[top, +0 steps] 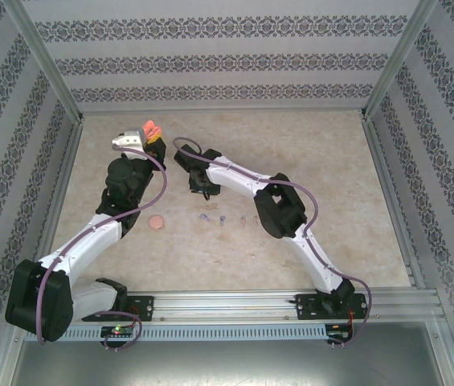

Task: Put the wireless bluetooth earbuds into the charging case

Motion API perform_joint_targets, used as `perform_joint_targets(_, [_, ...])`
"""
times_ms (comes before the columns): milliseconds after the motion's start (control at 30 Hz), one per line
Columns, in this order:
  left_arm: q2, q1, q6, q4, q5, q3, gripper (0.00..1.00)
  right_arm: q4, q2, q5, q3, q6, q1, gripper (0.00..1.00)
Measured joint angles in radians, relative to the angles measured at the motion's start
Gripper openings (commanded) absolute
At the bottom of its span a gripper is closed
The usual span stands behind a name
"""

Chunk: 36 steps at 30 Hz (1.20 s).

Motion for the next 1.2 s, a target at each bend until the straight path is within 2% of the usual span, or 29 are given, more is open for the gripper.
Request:
perform_joint_targets(433, [-0.006, 0.0, -0.002, 0.002, 0.0, -0.01, 0.0, -0.028, 0.011, 0.019, 0.019, 0.008, 0.002, 0.3])
perform_joint_targets(800, [-0.006, 0.0, -0.022, 0.002, 0.0, -0.01, 0.0, -0.006, -0.003, 0.035, -0.012, 0.014, 0.006, 0.26])
perform_joint_targets(1200, [-0.006, 0.001, -0.017, 0.015, 0.027, -0.01, 0.0, 0.091, -0.123, 0.051, -0.158, 0.003, -0.009, 0.23])
